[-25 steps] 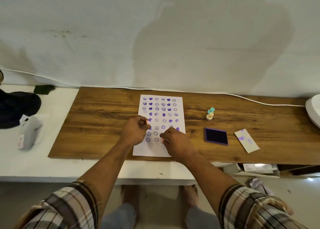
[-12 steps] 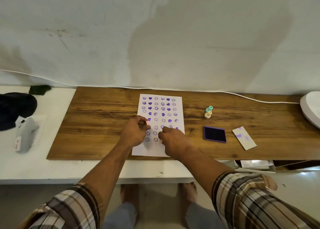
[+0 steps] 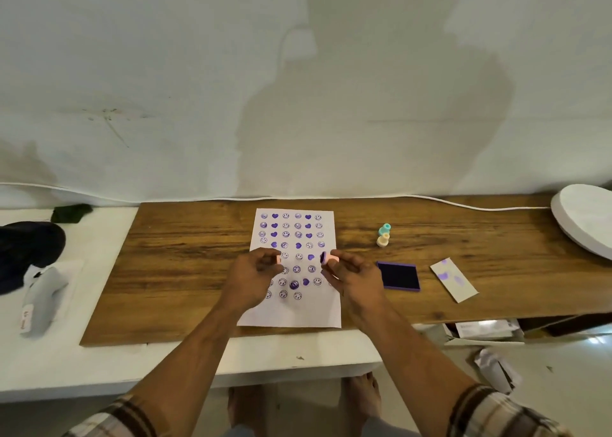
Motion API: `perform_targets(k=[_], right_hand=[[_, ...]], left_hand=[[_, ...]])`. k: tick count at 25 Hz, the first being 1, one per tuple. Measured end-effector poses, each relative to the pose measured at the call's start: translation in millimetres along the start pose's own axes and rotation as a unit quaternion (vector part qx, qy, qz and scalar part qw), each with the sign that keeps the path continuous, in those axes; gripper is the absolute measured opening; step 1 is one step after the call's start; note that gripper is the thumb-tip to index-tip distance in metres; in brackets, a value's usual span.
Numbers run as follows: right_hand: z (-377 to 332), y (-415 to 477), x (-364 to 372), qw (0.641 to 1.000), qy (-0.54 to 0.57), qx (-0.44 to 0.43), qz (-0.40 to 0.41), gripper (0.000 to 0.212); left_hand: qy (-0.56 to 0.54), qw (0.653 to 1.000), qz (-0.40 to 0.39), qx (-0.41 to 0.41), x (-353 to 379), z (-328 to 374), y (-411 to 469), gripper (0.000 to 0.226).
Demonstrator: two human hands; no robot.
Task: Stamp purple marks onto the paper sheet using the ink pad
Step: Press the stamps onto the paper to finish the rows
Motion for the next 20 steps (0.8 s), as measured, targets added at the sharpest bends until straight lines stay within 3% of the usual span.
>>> perform_targets(k=[8,20], right_hand=[[-75,-18,-1,0.985,-0.135,-0.106,-0.021,0.024],[-101,-34,-26,0.952,-0.271,-0.133,-0.041,0.021]], left_hand=[[-0.048,0.996,-0.068,0.036,64,88,-16,0.03],[-0.049,0.99,-0.123,0.04,106,110,-33,0.018]])
Point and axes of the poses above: each hand's wrist, its own y-axis towards the middle knuckle, its own x-axis out of the palm, z = x × y, the point moved 10 cm from there along y, towards the middle knuckle, and after that the axes turned 6 degrees about -z, right-handed, at the moved point
